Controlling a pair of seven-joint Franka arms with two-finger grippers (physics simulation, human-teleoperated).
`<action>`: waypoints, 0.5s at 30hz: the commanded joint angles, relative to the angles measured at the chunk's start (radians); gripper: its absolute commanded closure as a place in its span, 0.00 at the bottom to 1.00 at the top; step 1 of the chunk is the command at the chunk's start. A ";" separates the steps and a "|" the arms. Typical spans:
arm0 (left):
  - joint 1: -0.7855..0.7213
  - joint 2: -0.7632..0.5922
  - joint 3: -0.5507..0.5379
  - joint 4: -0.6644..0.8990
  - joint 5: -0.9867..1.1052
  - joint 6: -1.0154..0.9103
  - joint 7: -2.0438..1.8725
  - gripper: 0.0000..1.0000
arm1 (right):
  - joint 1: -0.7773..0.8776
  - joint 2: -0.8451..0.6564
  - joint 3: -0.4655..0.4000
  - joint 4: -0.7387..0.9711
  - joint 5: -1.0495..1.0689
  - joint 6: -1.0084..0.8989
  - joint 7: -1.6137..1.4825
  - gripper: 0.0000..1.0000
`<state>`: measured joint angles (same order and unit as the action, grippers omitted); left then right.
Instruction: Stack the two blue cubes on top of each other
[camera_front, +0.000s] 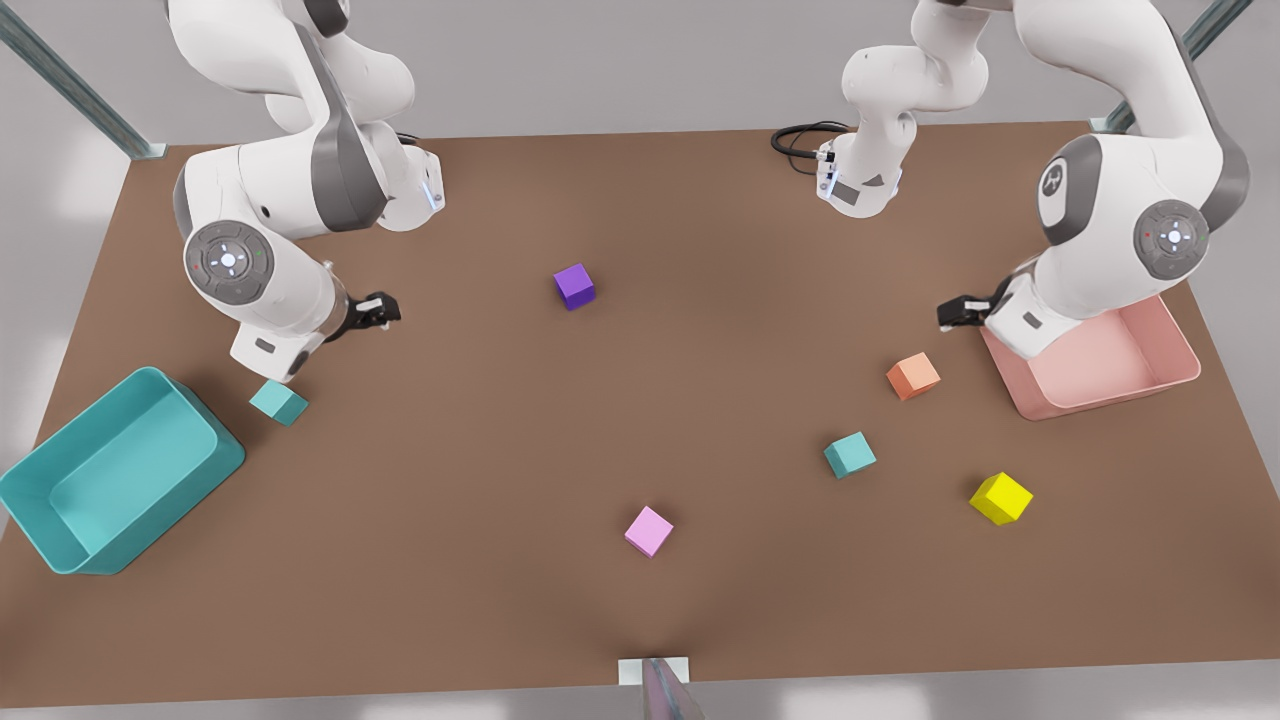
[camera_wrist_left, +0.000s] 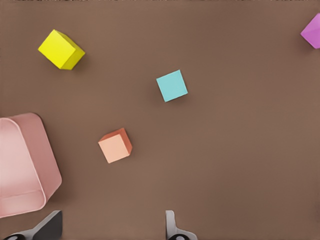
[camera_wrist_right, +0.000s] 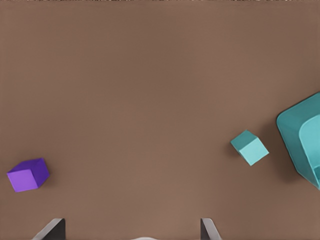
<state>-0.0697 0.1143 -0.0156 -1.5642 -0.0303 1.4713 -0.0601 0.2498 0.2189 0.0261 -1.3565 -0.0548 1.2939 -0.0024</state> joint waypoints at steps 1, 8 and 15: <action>-0.004 -0.001 0.000 0.001 -0.002 0.026 -0.030 0.00 | -0.003 -0.001 0.000 0.000 0.001 0.022 -0.002 0.00; -0.005 -0.001 -0.001 -0.001 -0.002 0.027 -0.030 0.00 | -0.040 0.149 -0.142 -0.045 -0.031 0.151 0.248 0.00; -0.004 0.010 -0.001 -0.001 -0.002 0.026 -0.030 0.00 | -0.236 0.135 -0.170 -0.328 0.046 0.472 0.249 0.00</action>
<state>-0.0736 0.1248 -0.0166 -1.5651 -0.0318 1.4957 -0.0772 0.0271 0.3585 -0.1433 -1.6638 -0.0385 1.5826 0.1071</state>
